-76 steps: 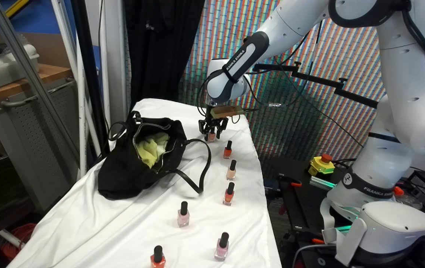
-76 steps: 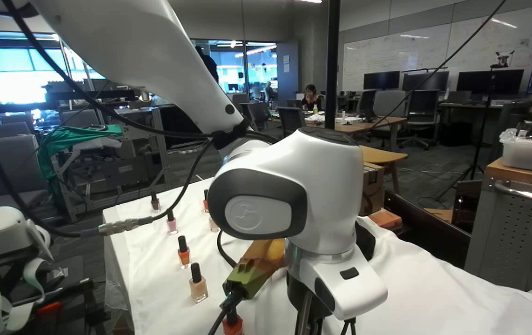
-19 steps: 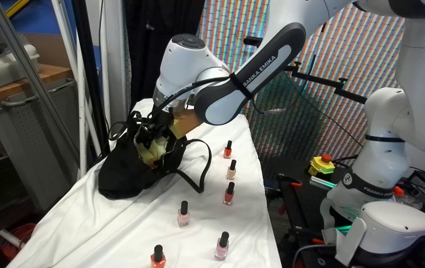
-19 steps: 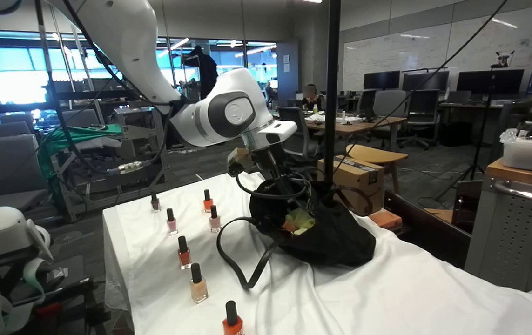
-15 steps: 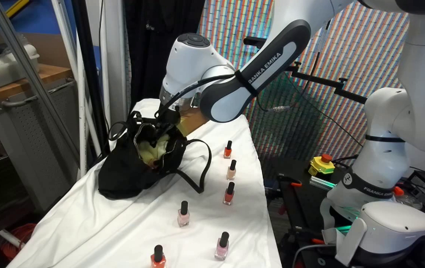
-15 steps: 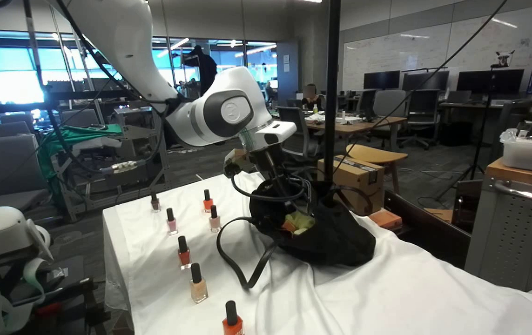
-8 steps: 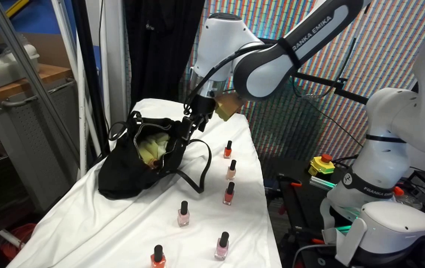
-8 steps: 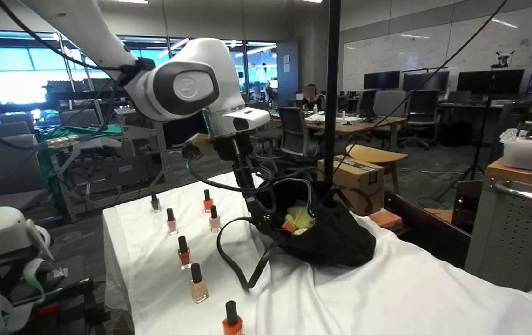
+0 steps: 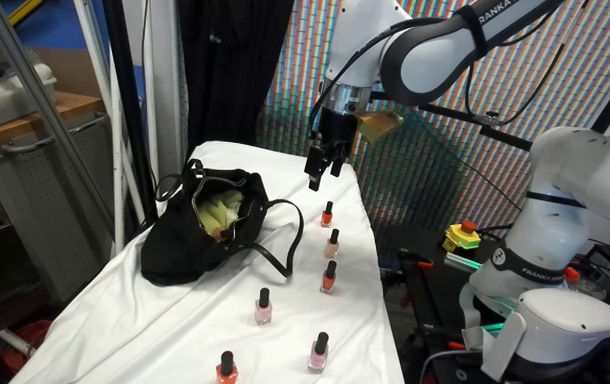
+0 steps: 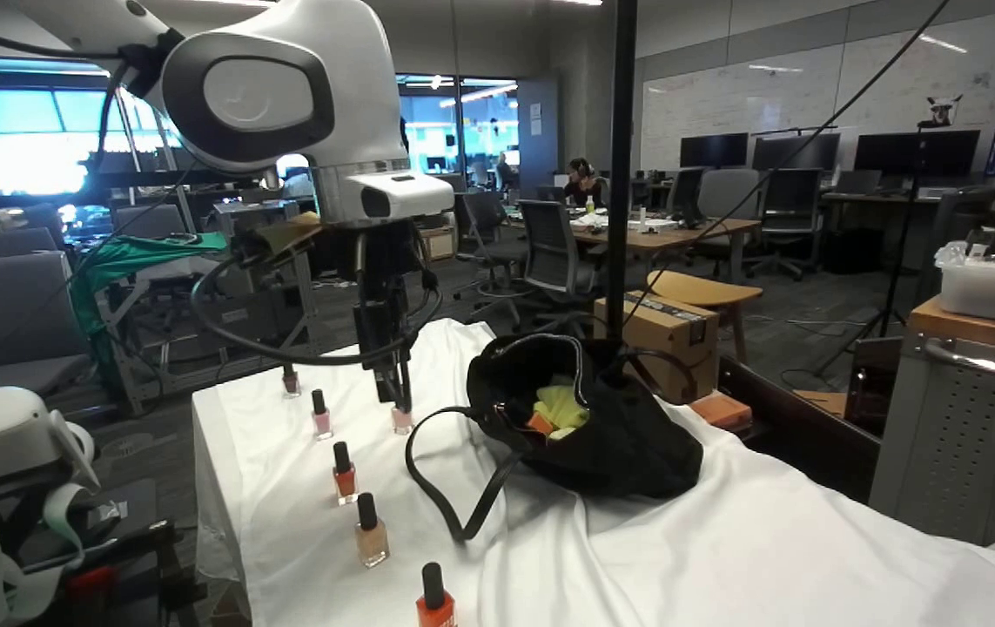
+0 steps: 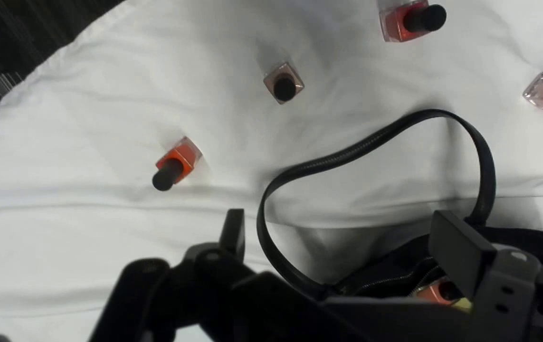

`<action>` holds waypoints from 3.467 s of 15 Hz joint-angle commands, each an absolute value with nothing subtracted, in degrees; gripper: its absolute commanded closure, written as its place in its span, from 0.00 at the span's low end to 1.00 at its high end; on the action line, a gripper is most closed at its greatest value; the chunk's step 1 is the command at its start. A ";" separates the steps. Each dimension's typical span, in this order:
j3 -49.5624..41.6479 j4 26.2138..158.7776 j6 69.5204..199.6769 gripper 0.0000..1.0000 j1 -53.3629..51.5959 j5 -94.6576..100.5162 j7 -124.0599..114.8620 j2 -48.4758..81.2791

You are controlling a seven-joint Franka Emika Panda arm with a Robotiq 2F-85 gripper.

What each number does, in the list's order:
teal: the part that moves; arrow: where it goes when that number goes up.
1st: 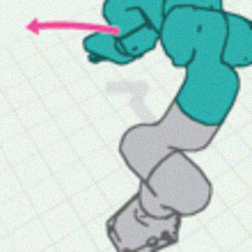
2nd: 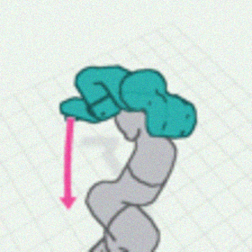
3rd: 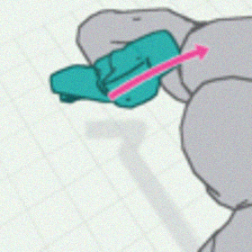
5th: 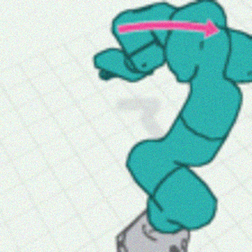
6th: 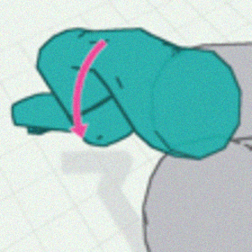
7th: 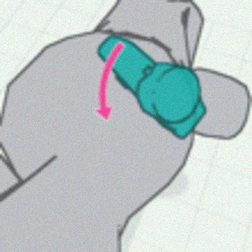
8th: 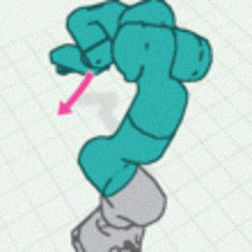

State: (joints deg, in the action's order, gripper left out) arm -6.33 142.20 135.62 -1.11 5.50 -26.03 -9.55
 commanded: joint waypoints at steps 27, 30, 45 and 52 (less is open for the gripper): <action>-7.89 149.71 145.24 0.00 9.24 -11.29 -37.36 0.47; -8.48 149.39 146.01 0.00 9.17 -12.28 -38.42 2.24; -10.07 148.73 158.13 0.00 7.99 -11.26 -47.18 10.20; -12.57 147.37 161.89 0.00 5.69 -8.67 -50.73 14.40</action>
State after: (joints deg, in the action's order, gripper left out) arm -10.51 148.93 159.83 7.74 -10.13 -48.28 11.93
